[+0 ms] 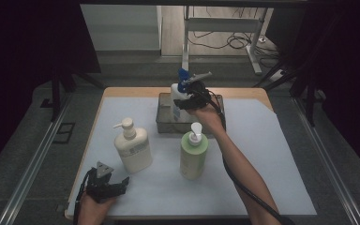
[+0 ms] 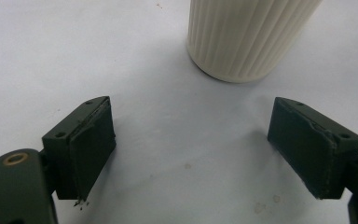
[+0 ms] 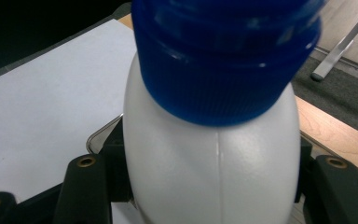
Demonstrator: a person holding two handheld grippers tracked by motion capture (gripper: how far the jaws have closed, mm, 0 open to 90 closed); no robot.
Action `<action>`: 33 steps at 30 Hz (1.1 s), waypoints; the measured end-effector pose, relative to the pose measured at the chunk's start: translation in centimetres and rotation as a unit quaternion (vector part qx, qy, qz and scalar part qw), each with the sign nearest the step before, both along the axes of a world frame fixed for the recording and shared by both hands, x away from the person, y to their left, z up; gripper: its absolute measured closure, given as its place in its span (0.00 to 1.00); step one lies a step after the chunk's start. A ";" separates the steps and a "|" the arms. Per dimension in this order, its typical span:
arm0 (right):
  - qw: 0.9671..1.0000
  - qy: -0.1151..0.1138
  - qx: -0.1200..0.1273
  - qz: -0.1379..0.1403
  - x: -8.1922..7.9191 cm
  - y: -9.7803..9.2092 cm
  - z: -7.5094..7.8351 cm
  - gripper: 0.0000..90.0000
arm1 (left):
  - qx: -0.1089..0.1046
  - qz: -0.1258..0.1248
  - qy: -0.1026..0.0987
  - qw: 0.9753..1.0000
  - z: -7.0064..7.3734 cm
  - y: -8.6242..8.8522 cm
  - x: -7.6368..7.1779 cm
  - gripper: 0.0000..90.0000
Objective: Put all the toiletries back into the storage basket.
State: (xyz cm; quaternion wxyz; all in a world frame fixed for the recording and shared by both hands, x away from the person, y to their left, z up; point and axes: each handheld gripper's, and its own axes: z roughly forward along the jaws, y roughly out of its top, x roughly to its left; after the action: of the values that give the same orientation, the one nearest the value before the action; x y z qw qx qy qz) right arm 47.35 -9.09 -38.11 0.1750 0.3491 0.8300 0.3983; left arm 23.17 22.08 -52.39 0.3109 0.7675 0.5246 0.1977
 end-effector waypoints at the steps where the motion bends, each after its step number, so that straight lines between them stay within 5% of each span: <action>1: 1.000 -0.002 0.001 0.001 0.0 0.1 -0.1 0.43 | 0.000 0.000 0.000 1.000 0.0 0.0 0.0 0.16; 11: 1.000 -0.008 0.002 0.006 0.1 0.1 -0.3 0.42 | 0.000 0.000 0.000 1.000 0.0 0.0 0.0 0.16; 33: 0.999 0.012 0.035 0.020 -1.7 -3.2 -1.0 0.45 | 0.000 0.000 0.000 1.000 0.0 0.0 0.0 0.16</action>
State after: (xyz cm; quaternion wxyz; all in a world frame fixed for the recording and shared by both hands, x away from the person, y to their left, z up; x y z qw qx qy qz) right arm 45.66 -12.26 -39.11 0.1445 0.3431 0.8244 0.4264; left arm 23.17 22.07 -52.40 0.3108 0.7675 0.5245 0.1981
